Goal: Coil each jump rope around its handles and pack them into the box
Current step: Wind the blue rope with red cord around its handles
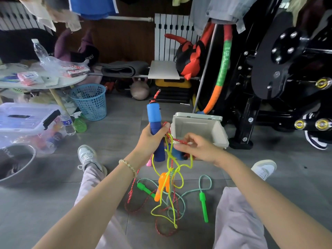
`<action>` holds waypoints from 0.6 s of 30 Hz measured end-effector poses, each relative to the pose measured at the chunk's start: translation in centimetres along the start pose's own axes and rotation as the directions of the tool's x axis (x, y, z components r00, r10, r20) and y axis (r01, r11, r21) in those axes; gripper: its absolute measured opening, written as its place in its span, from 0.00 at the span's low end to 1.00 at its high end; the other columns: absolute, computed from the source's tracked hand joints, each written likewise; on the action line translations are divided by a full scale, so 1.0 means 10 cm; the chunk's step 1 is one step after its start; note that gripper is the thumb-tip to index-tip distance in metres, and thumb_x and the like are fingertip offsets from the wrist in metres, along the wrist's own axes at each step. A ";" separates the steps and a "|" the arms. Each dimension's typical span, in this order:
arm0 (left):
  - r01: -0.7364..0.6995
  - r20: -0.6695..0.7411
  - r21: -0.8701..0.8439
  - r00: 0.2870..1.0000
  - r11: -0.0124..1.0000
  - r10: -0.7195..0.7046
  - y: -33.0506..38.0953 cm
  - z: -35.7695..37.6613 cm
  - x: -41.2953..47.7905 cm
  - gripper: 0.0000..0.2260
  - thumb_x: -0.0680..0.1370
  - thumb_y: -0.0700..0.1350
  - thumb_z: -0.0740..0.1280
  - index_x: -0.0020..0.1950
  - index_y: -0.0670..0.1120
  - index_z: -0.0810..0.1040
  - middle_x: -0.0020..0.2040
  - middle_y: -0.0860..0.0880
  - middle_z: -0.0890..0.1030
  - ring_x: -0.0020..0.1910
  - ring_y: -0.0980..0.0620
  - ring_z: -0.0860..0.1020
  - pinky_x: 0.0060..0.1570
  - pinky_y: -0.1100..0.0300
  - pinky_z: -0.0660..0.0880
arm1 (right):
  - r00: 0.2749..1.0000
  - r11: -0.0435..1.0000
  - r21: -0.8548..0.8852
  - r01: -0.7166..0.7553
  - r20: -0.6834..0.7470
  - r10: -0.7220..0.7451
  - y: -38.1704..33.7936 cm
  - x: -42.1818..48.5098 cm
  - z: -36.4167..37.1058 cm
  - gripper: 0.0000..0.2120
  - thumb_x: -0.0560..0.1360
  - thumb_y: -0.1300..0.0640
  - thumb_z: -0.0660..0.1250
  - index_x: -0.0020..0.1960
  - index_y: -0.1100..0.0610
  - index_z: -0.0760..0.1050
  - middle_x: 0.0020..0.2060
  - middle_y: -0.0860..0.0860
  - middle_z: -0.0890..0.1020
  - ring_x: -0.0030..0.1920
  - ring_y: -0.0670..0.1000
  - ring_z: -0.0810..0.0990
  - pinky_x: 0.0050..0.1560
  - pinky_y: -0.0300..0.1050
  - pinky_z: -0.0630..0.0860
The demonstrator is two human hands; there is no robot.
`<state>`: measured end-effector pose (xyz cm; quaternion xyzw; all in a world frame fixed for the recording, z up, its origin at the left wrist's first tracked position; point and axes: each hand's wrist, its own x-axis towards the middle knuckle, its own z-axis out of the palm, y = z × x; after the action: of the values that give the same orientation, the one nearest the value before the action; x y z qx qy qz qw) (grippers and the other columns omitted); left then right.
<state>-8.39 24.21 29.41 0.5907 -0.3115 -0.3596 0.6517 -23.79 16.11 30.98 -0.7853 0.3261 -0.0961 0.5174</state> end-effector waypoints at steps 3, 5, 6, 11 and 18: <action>0.055 0.004 -0.121 0.998 0.991 -0.055 0.01 0.01 -0.01 0.07 0.78 0.46 0.67 0.43 0.46 0.72 0.32 0.49 0.73 0.28 0.54 0.71 0.29 0.63 0.73 | 0.987 0.990 0.139 0.017 0.155 -0.039 0.06 -0.06 0.03 0.18 0.69 0.52 0.72 0.58 0.47 0.73 0.51 0.48 0.76 0.41 0.45 0.76 0.37 0.40 0.70; 0.089 -0.009 -0.168 0.996 0.982 -0.092 0.01 0.01 0.00 0.08 0.78 0.46 0.68 0.44 0.45 0.71 0.32 0.48 0.71 0.28 0.53 0.70 0.28 0.63 0.73 | 0.976 0.988 0.145 0.062 0.196 -0.090 0.14 -0.08 0.10 0.20 0.70 0.57 0.73 0.60 0.48 0.73 0.51 0.48 0.76 0.42 0.42 0.77 0.42 0.39 0.72; 0.107 -0.027 -0.186 0.993 0.977 -0.114 0.01 0.00 0.02 0.09 0.77 0.46 0.68 0.45 0.44 0.70 0.33 0.48 0.71 0.29 0.52 0.71 0.28 0.62 0.74 | 0.975 0.985 0.154 0.076 0.194 -0.105 0.17 -0.08 0.14 0.20 0.69 0.57 0.73 0.59 0.49 0.73 0.52 0.48 0.76 0.44 0.41 0.77 0.46 0.38 0.73; 0.123 -0.111 -0.206 0.983 0.971 -0.148 -0.06 -0.07 0.06 0.08 0.77 0.45 0.69 0.43 0.45 0.71 0.32 0.49 0.74 0.30 0.53 0.72 0.36 0.59 0.74 | 0.987 0.975 0.202 0.095 0.111 -0.119 0.26 -0.11 0.21 0.12 0.68 0.51 0.74 0.44 0.51 0.72 0.46 0.46 0.77 0.42 0.44 0.76 0.48 0.39 0.74; 0.074 0.039 -0.164 0.997 0.984 -0.068 -0.01 0.01 -0.04 0.08 0.79 0.43 0.66 0.40 0.45 0.71 0.28 0.52 0.73 0.27 0.55 0.72 0.36 0.60 0.72 | 0.957 0.690 0.668 -0.277 0.128 0.260 0.29 -0.02 0.26 0.25 0.68 0.37 0.64 0.54 0.56 0.71 0.45 0.56 0.80 0.38 0.52 0.77 0.38 0.44 0.73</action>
<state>-8.68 24.53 29.32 0.5391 -0.2701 -0.4170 0.6801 -23.91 17.47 27.34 -0.4864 0.3734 -0.1227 0.7804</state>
